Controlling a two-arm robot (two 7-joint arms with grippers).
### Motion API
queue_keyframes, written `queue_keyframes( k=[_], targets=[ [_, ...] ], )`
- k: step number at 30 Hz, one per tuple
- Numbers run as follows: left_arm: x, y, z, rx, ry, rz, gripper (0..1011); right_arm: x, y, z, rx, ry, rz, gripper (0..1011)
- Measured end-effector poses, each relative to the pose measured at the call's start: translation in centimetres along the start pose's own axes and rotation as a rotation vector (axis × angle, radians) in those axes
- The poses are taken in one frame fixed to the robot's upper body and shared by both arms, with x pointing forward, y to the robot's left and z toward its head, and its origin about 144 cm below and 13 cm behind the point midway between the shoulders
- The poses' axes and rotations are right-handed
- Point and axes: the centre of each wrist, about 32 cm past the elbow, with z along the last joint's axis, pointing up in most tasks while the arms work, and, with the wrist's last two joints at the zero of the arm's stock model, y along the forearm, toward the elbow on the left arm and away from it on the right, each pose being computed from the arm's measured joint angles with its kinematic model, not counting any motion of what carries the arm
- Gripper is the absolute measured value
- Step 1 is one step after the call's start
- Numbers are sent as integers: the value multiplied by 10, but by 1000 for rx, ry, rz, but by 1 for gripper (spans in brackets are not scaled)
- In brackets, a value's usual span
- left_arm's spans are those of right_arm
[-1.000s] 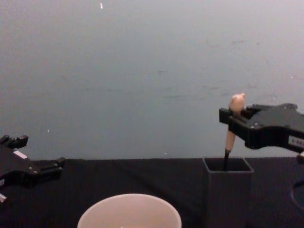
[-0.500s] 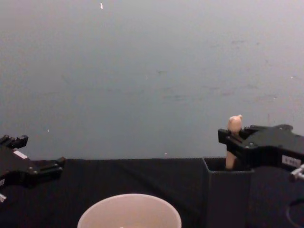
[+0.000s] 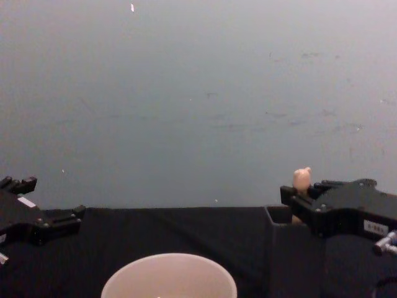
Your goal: Pick up the stirring spoon with one hand, stir inside the cup, then place it back in its original position.
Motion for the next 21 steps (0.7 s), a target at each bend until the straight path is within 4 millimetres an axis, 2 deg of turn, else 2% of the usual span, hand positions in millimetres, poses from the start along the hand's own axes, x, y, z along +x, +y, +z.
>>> queue_keyframes(
  k=[16, 21],
  targets=[
    [0, 0, 0, 0, 0, 0, 1001, -1, 0, -1, -9, -10, -1, 177],
    [0, 0, 0, 0, 0, 0, 1001, -1, 0, -1, -8, -9, -1, 302]
  ],
)
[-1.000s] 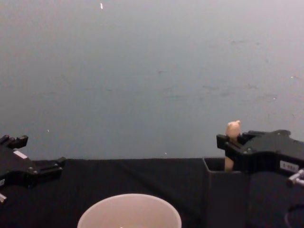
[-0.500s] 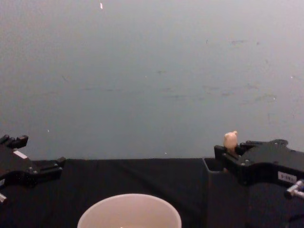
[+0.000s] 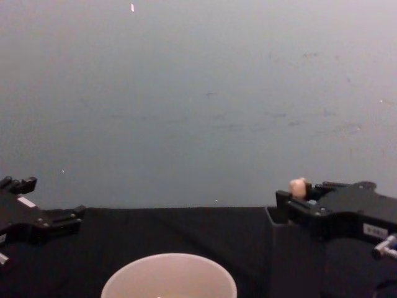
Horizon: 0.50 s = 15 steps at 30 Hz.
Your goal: Pick up the stirring spoon with one hand, stir inside the cup, then place it back in its original position.
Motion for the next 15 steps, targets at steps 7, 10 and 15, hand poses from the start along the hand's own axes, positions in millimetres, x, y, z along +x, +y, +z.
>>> queue_keyframes(
  k=[7, 10, 15],
  targets=[
    [0, 0, 0, 0, 0, 0, 1001, 0, 0, 0, 1, 1, 0, 513],
    [0, 0, 0, 0, 0, 0, 1001, 0, 0, 0, 2, 1, -1, 600],
    [0, 0, 0, 0, 0, 0, 1001, 0, 0, 0, 2, 2, -1, 768]
  ],
)
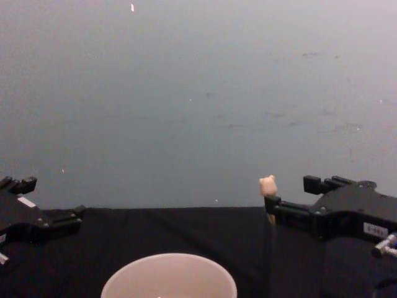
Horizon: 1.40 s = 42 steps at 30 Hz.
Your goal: Pick up the stirring spoon with one hand, stir inside the cup, then place it back in its original position.
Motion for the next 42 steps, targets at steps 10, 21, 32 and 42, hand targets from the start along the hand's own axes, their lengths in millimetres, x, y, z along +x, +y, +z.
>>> queue_keyframes(
  k=[10, 21, 32, 42],
  targets=[
    [0, 0, 0, 0, 0, 0, 1001, 0, 0, 0, 0, 1, 0, 1003],
    [0, 0, 0, 0, 0, 0, 1001, 6, -1, 7, 116, 8, 32, 1000],
    [0, 0, 0, 0, 0, 0, 1002, 21, -2, 6, 263, 6, -263, 1000],
    [0, 0, 0, 0, 0, 0, 1001, 24, 4, -31, 118, -25, -428, 1000]
  ],
)
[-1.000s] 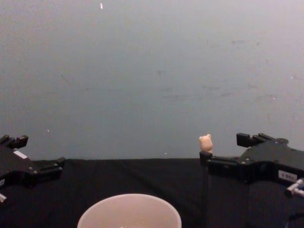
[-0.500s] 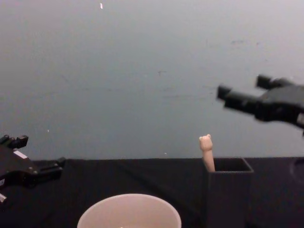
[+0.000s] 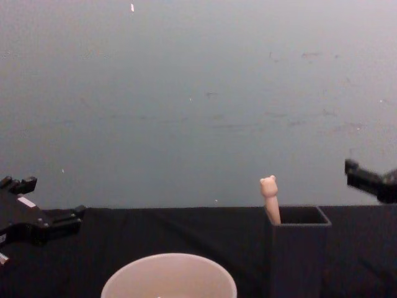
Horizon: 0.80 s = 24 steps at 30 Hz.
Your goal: Pick up the stirring spoon with one hand, stir inside the cup, then place it back in its original position.
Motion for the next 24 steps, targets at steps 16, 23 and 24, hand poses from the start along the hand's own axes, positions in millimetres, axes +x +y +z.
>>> queue_keyframes(
  k=[16, 23, 24],
  targets=[
    [0, 0, 0, 0, 0, 0, 1001, -1, 3, -15, -116, 10, 17, 1000],
    [0, 0, 0, 0, 0, 0, 1001, -1, 2, -14, -110, 8, 17, 1000],
    [0, 0, 0, 0, 0, 0, 1001, -1, 2, -14, -110, 8, 17, 1000]
  ],
)
